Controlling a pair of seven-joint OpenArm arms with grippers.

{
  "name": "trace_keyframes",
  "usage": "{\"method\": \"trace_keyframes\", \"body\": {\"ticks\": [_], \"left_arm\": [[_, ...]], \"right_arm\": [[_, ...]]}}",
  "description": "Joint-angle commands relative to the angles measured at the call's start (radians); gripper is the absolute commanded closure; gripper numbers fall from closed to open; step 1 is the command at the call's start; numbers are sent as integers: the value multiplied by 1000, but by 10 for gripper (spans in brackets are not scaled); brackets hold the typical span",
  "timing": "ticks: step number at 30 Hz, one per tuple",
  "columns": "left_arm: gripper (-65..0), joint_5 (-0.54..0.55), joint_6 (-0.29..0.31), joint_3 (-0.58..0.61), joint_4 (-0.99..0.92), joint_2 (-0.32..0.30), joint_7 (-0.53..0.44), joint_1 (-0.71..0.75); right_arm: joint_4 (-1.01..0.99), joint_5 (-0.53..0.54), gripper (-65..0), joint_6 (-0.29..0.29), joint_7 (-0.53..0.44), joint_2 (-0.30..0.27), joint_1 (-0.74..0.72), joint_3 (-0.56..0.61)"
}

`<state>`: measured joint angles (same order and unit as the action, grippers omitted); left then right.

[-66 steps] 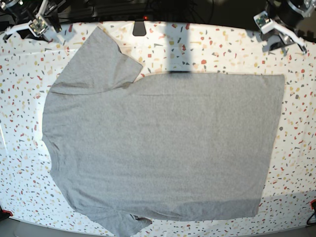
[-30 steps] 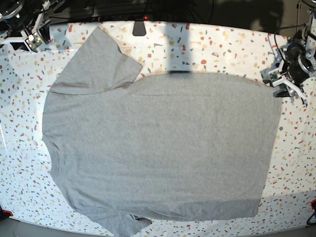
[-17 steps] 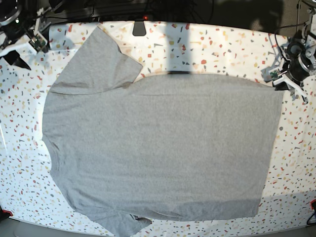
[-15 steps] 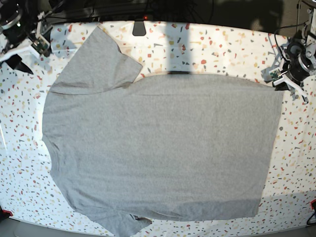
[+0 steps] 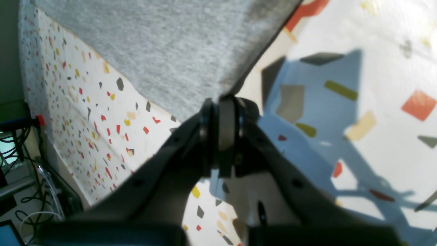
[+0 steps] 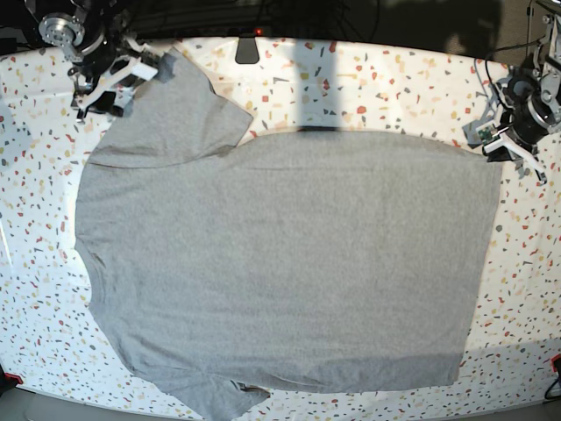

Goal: Fold the T-shirt properly
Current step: 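Grasp the shirt's shoulder edge with right gripper, side edge with left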

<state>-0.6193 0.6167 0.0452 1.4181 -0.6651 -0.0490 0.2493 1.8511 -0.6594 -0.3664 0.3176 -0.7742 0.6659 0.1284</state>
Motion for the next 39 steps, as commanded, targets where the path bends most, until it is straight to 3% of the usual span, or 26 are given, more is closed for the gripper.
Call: {"method": "trace_keyframes", "body": {"ticks": [1,13,21,23,27,32,34,39], "left_arm": [[0,0,15,-3,4,-14,7,0],[0,31,14,-3,4,-14,7,0],[0,55,13,-3,4,-14,7,0],[0,55,13,-3,4,-14,8,0],[0,55,13,-3,4,-14,7,0],[0,55,13,-3,4,-14,8,0],[0,56,13,-3,3,-14,8,0],[0,135,13,-3,3,-14,10,1]], "right_arm": [[-22,-8,-404,3,9,-12,-15,-2],[-115,15,-403,-34,2,-4,-164,138],[-115,15,-402,-106,24,34,-228,220],[-115,8,-362,-152,28,34,-228,220],[-115,14,-182,-203,70,34,-228,220],[-115,42,-22,-203,115,34,-228,220],[-115,41,0,-196,122,33,-229,220],[-101,61,0,-12,147,17,-231,216]]}}
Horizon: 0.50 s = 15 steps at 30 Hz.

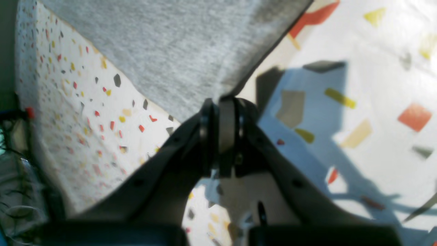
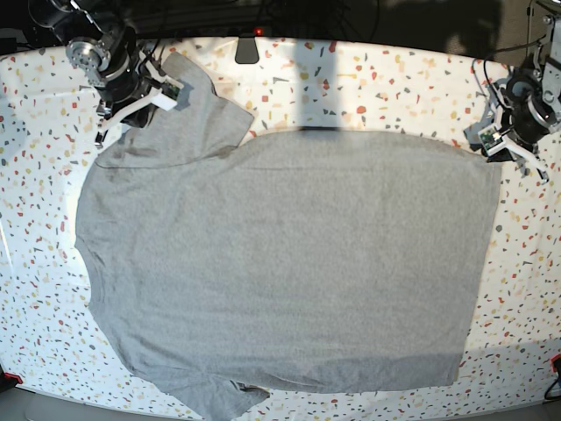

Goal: Fold the T-shirt properly
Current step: 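Grasp the shirt's shoulder edge with right gripper, side edge with left, then pull the grasped shirt edges toward the robot base with both grippers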

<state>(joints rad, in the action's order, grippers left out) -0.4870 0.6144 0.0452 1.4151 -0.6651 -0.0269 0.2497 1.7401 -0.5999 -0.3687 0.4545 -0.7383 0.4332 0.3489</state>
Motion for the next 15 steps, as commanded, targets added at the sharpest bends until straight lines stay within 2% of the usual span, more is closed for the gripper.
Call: {"method": "trace_keyframes", "body": {"ticks": [1,5,11,15], "left_arm": [[0,39,16,-3,7,-15,-9,0],[0,187,15,-5,8,-34,13,11],[0,340,-1,-68,77,-61,11,105],[0,388,-4,-154,164,-61,4,209]], "right_arm": [[23,34,0,6,18,-28,2,-7],[103,182,0,7,31,-64,30,-51],[232,254,0,5,-4,-66,187,-243],[290,271,0,6,-21,-65,305,-340]]}}
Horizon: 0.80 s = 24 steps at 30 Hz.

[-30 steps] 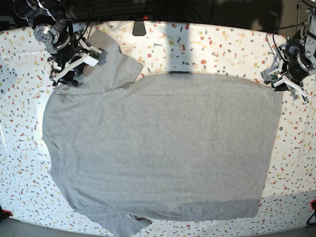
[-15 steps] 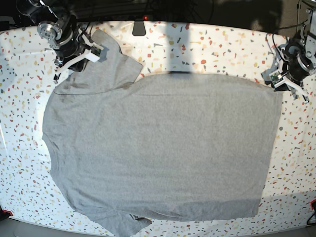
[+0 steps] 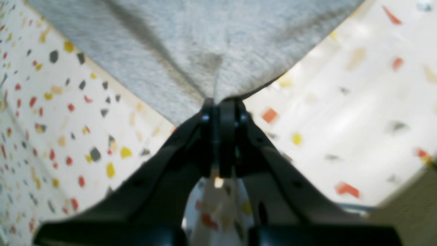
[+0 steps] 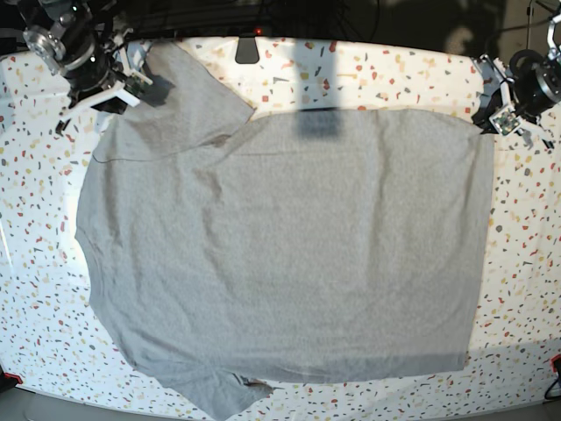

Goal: Fold the T-shirt properly
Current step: 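Pull the grasped shirt edges toward the robot base with both grippers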

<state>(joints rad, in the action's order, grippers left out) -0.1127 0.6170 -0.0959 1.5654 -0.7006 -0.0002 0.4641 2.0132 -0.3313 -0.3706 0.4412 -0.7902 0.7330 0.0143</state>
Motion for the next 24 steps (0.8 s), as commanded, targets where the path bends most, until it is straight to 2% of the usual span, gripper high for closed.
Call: {"method": "trace_keyframes", "body": {"ticks": [1,5,11,14,17,22,24], "left_arm": [[0,17,-6,-32,36,-25,-23,21],[0,16,-6,-113,106,11,-23,116],[0,8,-5,-252,144,142,-66,214],[0,8,6,-310,152,190,-114,260],[0,8,29,-344,155,208,-136,291],[0,5,31,-356,159,206,-133,312],[0,6,31,-356,160,207,-149,303]], "right_arm": [[26,3,0,8,-8,-13,33,-23],[43,3,0,24,-23,-13,134,-64],[80,2,0,103,-22,-10,253,-67],[110,-7,0,114,-22,7,295,-68],[137,-9,0,117,-14,27,313,-68],[175,-8,0,118,5,34,314,-71],[175,-5,0,143,4,34,309,-83]]}}
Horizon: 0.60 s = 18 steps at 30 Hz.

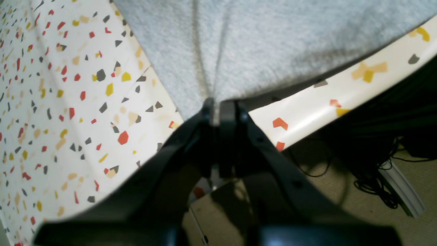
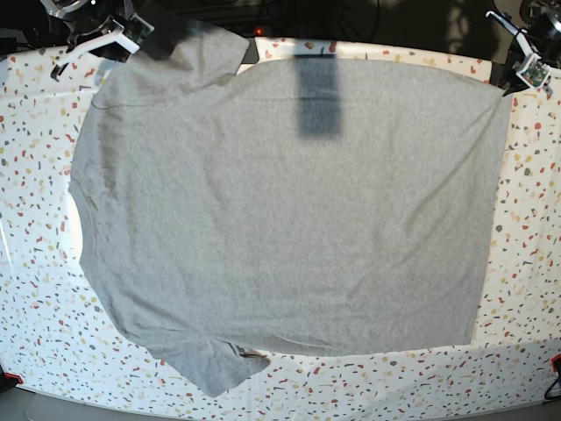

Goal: Fold the T-shirt properly
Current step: 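Pull the grasped shirt edges toward the robot base with both grippers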

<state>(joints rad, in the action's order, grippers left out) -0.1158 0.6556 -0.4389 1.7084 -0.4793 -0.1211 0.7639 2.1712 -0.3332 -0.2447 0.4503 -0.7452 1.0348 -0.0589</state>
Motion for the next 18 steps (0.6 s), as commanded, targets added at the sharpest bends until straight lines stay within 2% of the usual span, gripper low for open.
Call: {"method": "trace_keyframes", "body": {"ticks": [1,3,7,12,14,18], "left_arm": [[0,9,-8,-13,17,-14,-36,-5],[0,12,-15,-13,17,-14,-37,-33],[0,12,-45,-13,17,-14,-18,-106],[0,38,-45,-11,0,-14,89,-198],[0,59,-44,-11,-24,-14,91,-234],[0,91,-42,0,-84,-11,92,-315]], "right_arm": [[18,-2,0,32,-6,-11,-1,-17],[18,23,0,49,-5,-11,-30,-30],[8,153,0,49,-5,-11,-134,-42],[-70,238,0,38,-28,-11,-279,-39],[-114,281,0,24,-54,-5,-336,-39],[-184,295,0,-39,-100,52,-452,-39]]}}
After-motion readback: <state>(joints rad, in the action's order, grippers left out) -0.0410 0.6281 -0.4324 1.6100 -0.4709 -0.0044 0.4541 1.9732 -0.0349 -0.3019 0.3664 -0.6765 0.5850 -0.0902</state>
